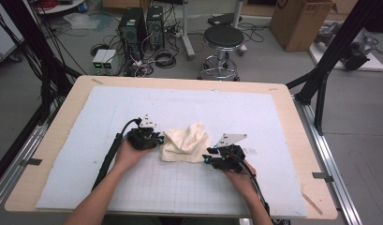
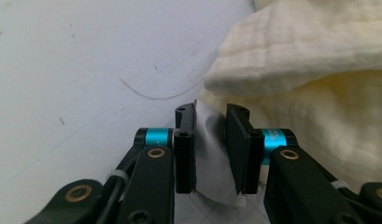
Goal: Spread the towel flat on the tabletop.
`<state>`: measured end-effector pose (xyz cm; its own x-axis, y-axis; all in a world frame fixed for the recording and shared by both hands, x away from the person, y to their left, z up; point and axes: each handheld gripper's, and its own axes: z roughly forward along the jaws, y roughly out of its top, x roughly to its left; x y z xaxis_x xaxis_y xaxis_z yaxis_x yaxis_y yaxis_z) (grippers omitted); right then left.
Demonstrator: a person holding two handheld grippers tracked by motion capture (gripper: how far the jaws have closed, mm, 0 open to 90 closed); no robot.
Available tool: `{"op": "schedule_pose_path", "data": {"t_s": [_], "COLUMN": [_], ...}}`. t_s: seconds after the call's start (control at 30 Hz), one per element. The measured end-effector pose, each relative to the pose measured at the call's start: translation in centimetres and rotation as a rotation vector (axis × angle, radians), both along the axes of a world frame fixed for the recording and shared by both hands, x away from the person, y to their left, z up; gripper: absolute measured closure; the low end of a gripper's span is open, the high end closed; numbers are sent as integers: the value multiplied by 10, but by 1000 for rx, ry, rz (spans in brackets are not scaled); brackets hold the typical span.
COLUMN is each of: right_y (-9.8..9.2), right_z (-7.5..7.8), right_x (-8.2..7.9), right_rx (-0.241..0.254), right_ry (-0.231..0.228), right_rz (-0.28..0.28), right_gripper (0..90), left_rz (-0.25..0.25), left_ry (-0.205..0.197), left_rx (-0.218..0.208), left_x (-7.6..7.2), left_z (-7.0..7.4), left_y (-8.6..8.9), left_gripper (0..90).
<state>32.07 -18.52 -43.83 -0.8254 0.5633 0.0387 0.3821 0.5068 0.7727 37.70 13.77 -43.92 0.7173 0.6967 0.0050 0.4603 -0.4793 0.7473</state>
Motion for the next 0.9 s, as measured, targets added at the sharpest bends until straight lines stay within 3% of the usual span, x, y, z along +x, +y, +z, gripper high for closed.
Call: {"op": "schedule_pose_path", "data": {"t_s": [0.13,0.53,0.7,0.9], "right_y": [2,0,1,-4], "right_z": [-6,-6,-5,-2], "right_x": [2,2,1,-1], "right_rx": [-27,-20,-21,4], "right_ry": [36,46,52,62], "right_rz": [4,16,19,32], "right_gripper": [653,820,859,864], "left_rz": [3,5,-3,-7], "left_ry": [3,36,31,12], "left_rx": [-5,-3,27,5], "left_x": [0,-1,-5,-15], "left_z": [0,3,6,14], "left_y": [0,3,4,11], "left_gripper": [781,827,839,848]}}
